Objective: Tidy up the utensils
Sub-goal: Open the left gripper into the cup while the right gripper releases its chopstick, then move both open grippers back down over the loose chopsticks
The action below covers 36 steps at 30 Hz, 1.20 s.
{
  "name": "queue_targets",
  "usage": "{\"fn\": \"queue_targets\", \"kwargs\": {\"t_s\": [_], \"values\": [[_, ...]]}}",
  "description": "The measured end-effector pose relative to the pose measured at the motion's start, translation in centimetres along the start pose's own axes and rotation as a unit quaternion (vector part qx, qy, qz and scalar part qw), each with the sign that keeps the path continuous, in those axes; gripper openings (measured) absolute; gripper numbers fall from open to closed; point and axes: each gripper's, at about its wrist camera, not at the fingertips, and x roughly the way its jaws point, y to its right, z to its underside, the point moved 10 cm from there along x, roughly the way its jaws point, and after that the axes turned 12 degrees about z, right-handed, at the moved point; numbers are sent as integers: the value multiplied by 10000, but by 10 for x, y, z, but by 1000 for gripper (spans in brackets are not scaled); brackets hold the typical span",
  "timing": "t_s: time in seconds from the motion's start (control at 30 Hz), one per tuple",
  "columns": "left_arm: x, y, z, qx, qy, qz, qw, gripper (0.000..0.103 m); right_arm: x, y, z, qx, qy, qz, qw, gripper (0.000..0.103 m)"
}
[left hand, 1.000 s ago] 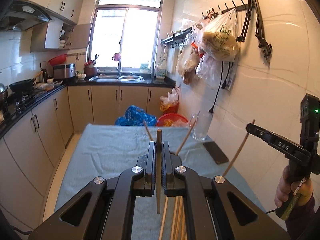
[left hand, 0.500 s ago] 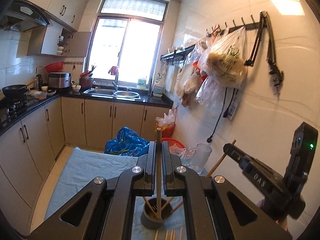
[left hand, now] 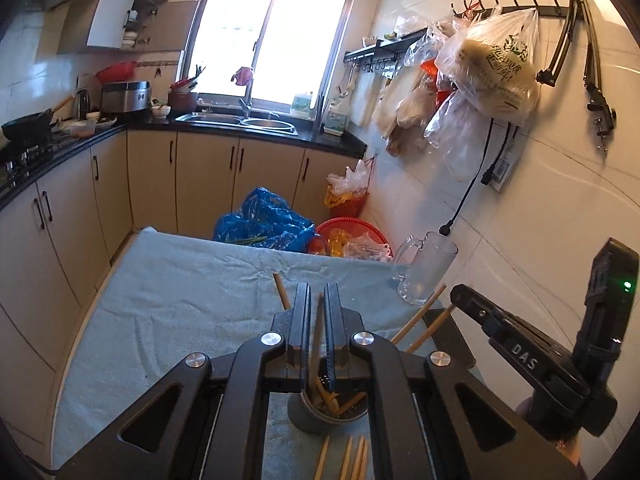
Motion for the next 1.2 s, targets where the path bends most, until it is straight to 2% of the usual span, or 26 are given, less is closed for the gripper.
{"fn": "queue_targets", "kwargs": {"t_s": [0.03, 0.07, 0.1, 0.13, 0.27, 0.37, 0.43, 0.63, 0.77, 0.93, 1.0, 1.07, 1.2], "values": [[-3, 1, 1, 16, 9, -12, 10000, 19, 1, 1, -1, 16, -11, 4, 10000, 16], [-9, 2, 1, 43, 56, -56, 10000, 25, 0, 2, -2, 62, -21, -3, 10000, 31], [-16, 4, 0, 66, 128, -84, 9999, 35, -1, 2, -3, 99, -12, -13, 9999, 39], [-23, 5, -1, 98, 204, -108, 9997, 40, -4, 3, -4, 135, 20, -23, 9999, 47], [-54, 12, -4, 270, 387, -191, 9987, 41, -25, 3, -12, 100, 123, -16, 9999, 48], [-84, 15, 1, 374, 546, -249, 9975, 50, -48, 4, -16, 46, 197, -25, 9998, 55], [-106, 16, 9, 450, 629, -302, 9965, 56, -65, 6, -17, -74, 263, 39, 9996, 61], [-140, 5, 46, 542, 520, -483, 9960, 61, -105, 21, 4, -584, 77, 251, 9979, 68], [-135, -8, 90, 477, 64, -544, 9974, 61, -113, 43, 48, -700, -417, 378, 9960, 70], [-95, -17, 162, 348, -945, -313, 9944, 61, -93, 70, 136, -764, -1336, 520, 9867, 70], [-73, -16, 189, 353, -1401, -204, 9893, 61, -80, 76, 171, -710, -1737, 466, 9811, 68], [-52, -11, 212, 455, -1762, -106, 9832, 59, -67, 79, 199, -704, -2037, 426, 9756, 60], [-17, -3, 236, 578, -2244, 20, 9728, 55, -43, 78, 231, -731, -2378, 440, 9676, 54]]}}
